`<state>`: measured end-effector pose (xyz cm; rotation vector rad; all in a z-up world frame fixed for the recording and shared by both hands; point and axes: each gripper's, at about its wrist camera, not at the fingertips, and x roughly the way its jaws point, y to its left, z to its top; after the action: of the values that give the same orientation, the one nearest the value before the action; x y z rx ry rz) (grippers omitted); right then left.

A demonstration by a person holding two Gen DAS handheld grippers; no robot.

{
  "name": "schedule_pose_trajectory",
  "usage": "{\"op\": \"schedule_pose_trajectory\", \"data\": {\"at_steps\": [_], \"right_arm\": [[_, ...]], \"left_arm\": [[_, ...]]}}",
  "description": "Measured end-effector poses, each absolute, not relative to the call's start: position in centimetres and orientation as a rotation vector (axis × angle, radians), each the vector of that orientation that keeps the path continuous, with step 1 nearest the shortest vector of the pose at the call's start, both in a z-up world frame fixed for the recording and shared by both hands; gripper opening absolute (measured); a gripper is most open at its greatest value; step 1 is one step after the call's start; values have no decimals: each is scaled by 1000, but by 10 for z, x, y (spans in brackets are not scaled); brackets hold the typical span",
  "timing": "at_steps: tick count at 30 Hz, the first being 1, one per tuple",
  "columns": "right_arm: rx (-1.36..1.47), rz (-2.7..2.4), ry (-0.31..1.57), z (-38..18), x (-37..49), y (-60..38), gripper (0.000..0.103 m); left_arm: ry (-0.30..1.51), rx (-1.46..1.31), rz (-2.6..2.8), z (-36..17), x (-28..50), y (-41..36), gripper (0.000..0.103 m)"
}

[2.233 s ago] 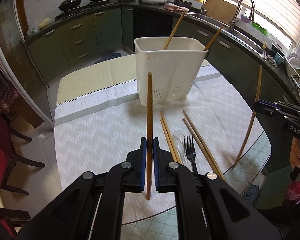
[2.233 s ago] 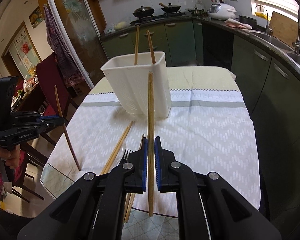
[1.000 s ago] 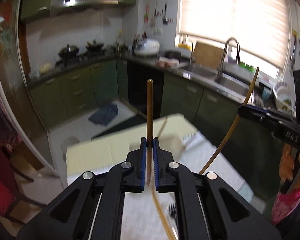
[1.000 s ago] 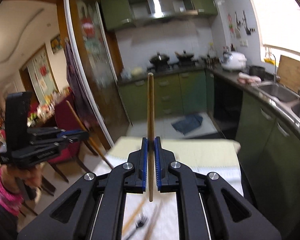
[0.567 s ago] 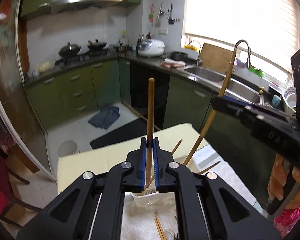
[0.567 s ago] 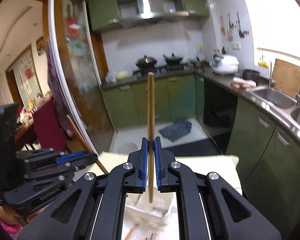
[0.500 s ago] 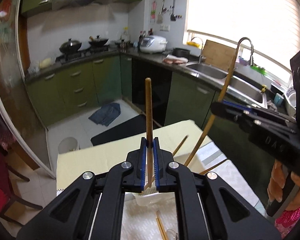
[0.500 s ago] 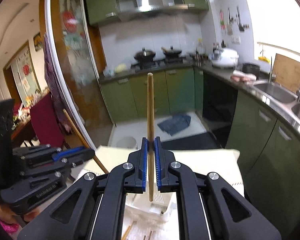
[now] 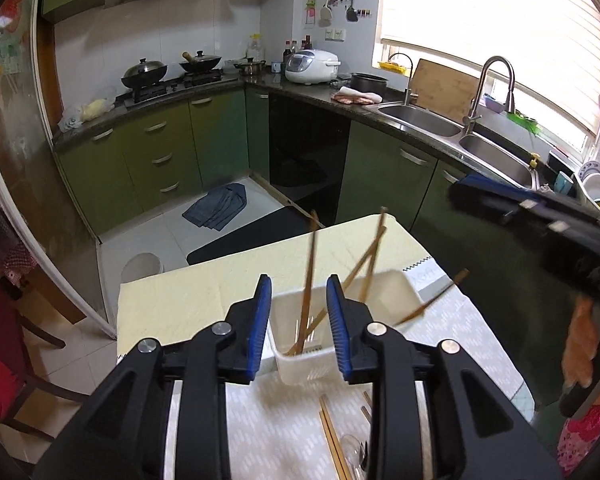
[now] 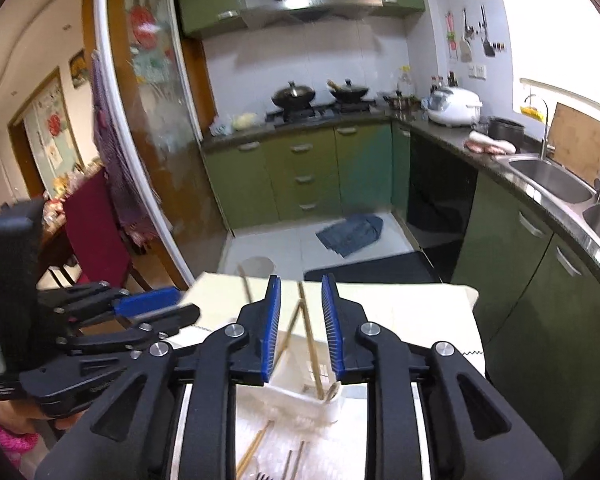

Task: Organize utensils
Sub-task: 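Open both grippers to drop the chopsticks into the white holder, then lower both grippers toward the chopsticks left beside the fork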

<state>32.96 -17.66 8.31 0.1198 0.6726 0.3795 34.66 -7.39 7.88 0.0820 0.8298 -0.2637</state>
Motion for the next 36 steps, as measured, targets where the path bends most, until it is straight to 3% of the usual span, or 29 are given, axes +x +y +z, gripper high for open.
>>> {"op": "schedule_pose_trajectory", "data": {"at_steps": [5,7,16,26,36], "right_arm": [[124,422,633,95,264,-199,46],[112,428,680,76,239,-210,51],[134,328,886,-32,173,-253,54],[222,285,965,-83,150,-288,56],[128,313,1058,-111,177,-235,57]], "left_arm": [[904,97,-274,65,306,-71,61],[988,124,-283,35,287,-73,61],[1365,53,-255,-101,259,-72,60],[1384,92,-215,-119,266,-73,58],[1437,144,-191,-139,266,-79,58]]}}
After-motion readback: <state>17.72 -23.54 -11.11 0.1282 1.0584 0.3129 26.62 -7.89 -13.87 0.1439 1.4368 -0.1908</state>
